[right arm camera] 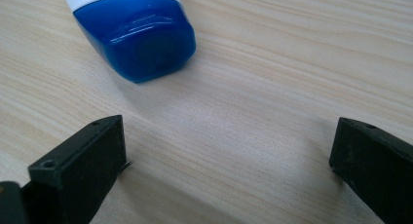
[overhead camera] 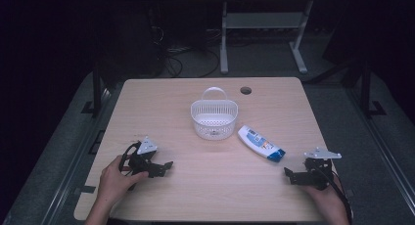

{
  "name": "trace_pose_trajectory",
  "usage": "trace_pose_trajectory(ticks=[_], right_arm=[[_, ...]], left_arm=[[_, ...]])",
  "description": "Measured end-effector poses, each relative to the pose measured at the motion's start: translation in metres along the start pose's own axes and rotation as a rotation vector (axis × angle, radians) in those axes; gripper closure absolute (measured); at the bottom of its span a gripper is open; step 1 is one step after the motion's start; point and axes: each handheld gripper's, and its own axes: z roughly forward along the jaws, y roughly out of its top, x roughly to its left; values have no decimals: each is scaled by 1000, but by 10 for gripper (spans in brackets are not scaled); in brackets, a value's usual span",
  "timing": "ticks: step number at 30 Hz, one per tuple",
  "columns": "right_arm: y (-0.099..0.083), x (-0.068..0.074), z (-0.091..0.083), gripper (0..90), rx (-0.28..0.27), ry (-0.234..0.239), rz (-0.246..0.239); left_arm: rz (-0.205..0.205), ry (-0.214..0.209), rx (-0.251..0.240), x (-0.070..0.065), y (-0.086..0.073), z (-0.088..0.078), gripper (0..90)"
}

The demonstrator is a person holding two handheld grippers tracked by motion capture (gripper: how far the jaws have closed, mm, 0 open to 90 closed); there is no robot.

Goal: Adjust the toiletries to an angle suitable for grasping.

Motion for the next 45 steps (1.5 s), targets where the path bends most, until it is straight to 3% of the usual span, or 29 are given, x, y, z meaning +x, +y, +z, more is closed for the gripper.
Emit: trace_pose_trajectory(ticks=[10, 13, 16, 17, 18, 22, 23, 30, 31, 33, 39, 40, 45], right_arm=[[0, 0, 0, 0, -1, -2, 5], [0, -1, -2, 56, -2, 0, 5], [0, -2, -9, 222, 4, 3, 2], [0, -2, -9, 222, 4, 3, 2], [2, -2, -11, 278, 15, 8, 8], [6, -1, -19, 502, 7, 58, 4], [6, -1, -19, 502, 7, 58, 4], [14, 4, -26, 787, -27, 151, 8], [14, 4, -26, 787, -27, 151, 8], [16, 4, -27, 864, -18, 203, 51], [20, 7, -31, 896, -23, 222, 36], [25, 7, -33, 896, -29, 242, 39], [36, 7, -36, 896, -33, 244, 11]], left_arm=[[-1, 2, -1, 1, 1, 1, 132], [-1, 1, -1, 1, 1, 1, 132], [-3, 2, -1, 1, 1, 1, 133], [-3, 2, -1, 1, 1, 1, 133], [-3, 1, -2, 1, 0, 1, 133], [-3, 2, -2, 1, 0, 0, 133], [-3, 2, -3, 1, 0, 0, 133], [-3, 2, -2, 1, 0, 0, 133], [-3, 2, -2, 1, 0, 0, 132], [-3, 2, -2, 1, 0, 0, 133], [-5, 4, -1, 0, 0, 0, 132], [-6, 5, -2, 0, 0, 0, 132], [-9, 7, -1, 0, 0, 0, 132]])
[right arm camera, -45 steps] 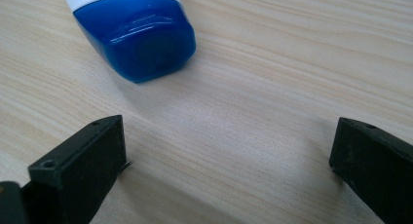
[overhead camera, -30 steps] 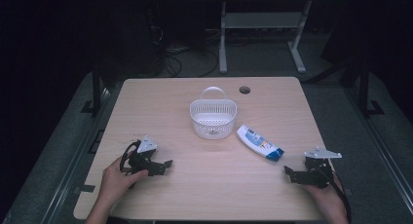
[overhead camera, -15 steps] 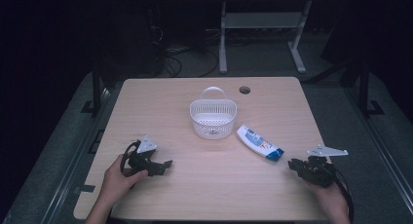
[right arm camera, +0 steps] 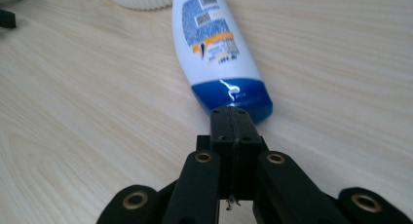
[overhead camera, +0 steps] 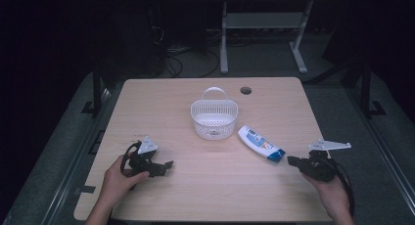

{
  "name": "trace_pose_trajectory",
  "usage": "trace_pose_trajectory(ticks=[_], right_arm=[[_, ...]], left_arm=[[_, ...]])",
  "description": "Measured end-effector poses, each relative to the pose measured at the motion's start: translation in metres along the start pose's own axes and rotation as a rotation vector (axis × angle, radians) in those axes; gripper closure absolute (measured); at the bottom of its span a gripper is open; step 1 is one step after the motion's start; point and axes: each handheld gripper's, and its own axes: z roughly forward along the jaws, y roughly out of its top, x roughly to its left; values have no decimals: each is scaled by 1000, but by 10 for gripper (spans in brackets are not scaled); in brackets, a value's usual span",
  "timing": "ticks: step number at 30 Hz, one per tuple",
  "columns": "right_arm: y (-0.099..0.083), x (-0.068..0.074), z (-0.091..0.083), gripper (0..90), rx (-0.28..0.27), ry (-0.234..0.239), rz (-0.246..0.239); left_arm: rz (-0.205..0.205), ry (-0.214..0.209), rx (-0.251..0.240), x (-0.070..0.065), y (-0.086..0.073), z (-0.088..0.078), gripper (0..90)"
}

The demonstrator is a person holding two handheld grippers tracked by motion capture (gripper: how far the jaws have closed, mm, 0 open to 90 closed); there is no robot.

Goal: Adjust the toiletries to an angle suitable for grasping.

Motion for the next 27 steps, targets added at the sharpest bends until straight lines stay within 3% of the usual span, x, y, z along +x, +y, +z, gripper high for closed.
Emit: trace_pose_trajectory(ticks=[9, 16, 27], right_arm=[[30, 3, 7, 895, -20, 34, -26], [28, 6, 18, 896, -29, 60, -28], [18, 11, 30, 895, 18, 73, -55]], left_arm=[[1, 0, 1, 0, 0, 0, 132], [6, -1, 5, 0, 0, 0, 132], [2, -3, -1, 0, -1, -1, 133]])
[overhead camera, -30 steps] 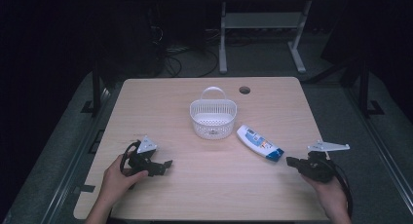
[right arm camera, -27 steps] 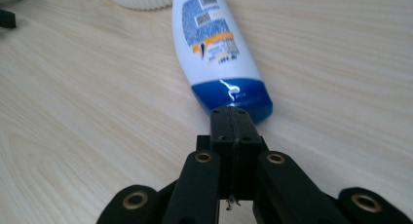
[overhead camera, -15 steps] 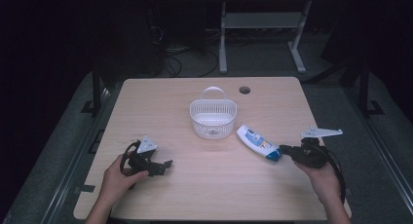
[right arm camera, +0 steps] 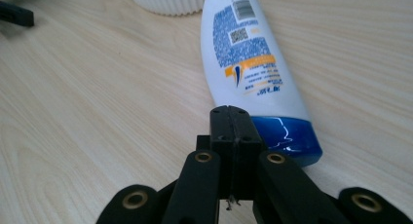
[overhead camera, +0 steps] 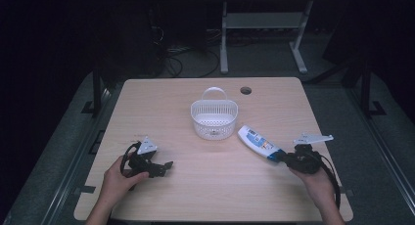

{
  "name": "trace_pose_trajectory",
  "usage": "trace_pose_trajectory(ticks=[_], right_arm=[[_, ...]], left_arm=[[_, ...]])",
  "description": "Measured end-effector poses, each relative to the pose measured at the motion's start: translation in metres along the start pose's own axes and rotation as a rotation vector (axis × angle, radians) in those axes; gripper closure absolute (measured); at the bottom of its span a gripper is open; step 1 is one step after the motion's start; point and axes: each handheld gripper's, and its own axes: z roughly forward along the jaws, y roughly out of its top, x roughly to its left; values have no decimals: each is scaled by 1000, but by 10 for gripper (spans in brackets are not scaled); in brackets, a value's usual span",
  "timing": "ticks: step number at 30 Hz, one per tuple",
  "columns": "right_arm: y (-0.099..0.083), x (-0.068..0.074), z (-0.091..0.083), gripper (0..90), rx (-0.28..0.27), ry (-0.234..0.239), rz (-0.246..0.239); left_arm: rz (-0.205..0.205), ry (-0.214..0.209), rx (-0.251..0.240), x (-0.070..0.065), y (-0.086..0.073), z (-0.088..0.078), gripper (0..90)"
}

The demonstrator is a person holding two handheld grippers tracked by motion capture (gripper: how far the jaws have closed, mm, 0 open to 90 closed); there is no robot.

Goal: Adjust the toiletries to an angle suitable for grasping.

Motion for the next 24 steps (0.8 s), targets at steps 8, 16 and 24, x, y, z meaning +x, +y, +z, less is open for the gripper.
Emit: trace_pose_trajectory(ticks=[8, 16, 24], right_arm=[[-3, 0, 11, 895, 45, 3, -5], [-5, -3, 16, 896, 70, -8, -5], [-6, -9, 15, 896, 63, -30, 13]], left_arm=[[2, 0, 1, 0, 0, 0, 133], [4, 0, 3, 0, 0, -1, 133], [3, -1, 2, 0, 0, -1, 133]])
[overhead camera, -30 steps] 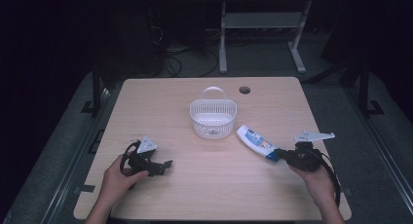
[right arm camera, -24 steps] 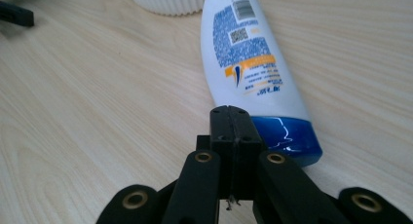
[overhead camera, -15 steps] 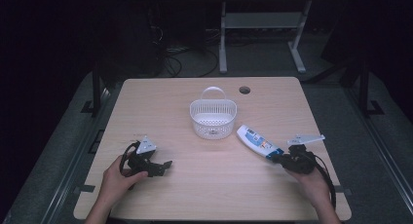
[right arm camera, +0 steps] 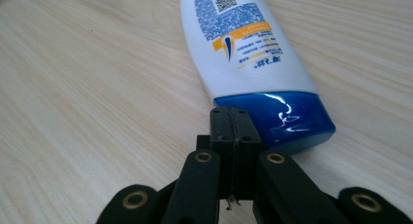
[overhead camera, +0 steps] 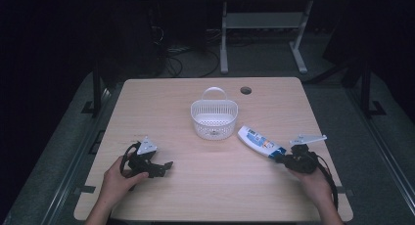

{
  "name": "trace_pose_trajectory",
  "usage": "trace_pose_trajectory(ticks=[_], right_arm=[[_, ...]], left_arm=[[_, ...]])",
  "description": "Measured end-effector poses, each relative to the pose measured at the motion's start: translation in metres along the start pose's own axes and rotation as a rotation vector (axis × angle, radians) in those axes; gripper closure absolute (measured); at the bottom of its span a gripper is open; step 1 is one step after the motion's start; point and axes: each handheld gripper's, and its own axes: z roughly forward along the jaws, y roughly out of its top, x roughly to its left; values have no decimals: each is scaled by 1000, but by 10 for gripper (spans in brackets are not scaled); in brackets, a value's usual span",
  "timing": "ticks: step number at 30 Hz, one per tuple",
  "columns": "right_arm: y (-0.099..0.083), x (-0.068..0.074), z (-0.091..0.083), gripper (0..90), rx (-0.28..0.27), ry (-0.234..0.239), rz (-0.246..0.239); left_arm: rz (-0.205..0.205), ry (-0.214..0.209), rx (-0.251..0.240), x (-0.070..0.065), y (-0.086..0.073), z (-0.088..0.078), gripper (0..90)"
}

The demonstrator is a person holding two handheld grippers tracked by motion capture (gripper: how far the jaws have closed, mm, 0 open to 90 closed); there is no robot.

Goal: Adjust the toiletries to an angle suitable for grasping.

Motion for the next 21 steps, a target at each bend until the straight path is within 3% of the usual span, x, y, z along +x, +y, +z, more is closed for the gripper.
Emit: trace_pose_trajectory(ticks=[21], right_arm=[[2, -20, 0, 896, -44, -84, 50]], left_arm=[[2, -1, 2, 0, 0, 0, 132]])
